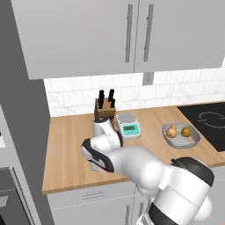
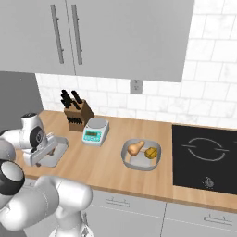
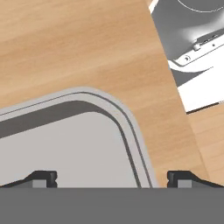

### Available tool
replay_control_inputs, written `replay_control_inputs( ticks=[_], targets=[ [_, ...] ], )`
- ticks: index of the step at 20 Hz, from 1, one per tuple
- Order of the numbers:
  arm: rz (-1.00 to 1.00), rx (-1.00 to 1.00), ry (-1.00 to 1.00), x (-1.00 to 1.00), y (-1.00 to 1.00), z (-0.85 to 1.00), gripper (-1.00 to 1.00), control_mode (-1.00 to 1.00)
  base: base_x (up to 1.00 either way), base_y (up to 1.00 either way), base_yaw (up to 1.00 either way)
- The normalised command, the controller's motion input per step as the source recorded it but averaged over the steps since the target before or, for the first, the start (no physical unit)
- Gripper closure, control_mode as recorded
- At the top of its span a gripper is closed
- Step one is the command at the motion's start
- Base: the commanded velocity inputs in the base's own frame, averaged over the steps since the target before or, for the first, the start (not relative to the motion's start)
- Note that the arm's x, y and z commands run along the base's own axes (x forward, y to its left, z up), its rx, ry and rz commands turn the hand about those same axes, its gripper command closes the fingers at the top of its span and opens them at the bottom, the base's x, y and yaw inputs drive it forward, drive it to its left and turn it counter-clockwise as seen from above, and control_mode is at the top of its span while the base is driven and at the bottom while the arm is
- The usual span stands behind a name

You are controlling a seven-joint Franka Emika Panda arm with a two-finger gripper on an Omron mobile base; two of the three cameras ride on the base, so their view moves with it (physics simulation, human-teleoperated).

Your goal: Take the meat container that has the chicken drumstick and place it on the second highest rack of the freezer. Then take the vegetable container that has the squashs and place it on the highest rack of the freezer.

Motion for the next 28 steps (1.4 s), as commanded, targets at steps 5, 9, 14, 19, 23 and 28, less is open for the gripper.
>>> replay_control_inputs(
  ticks=[5,9,14,19,23,28],
  targets=[
    [-0.05,-0.01,0.04,0.17,0.00,-0.22,-1.00,-1.00,0.00,0.00,0.00],
    [-0.06,-0.02,0.04,0.04,0.00,-0.27,-1.00,-1.00,0.00,0.00,0.00],
    [-0.01,0.00,0.00,-0.19,-0.02,-0.16,-1.00,-1.00,0.00,0.00,0.00],
    [0.00,0.00,0.06,-0.13,-0.11,-0.07,-1.00,-1.00,0.00,0.00,0.00],
    [0.00,0.00,0.16,0.14,0.00,-0.16,-1.00,-1.00,0.00,0.00,0.00],
    [0.07,0.00,0.13,0.03,0.02,-0.38,1.00,-1.00,0.00,0.00,0.00]
  ],
)
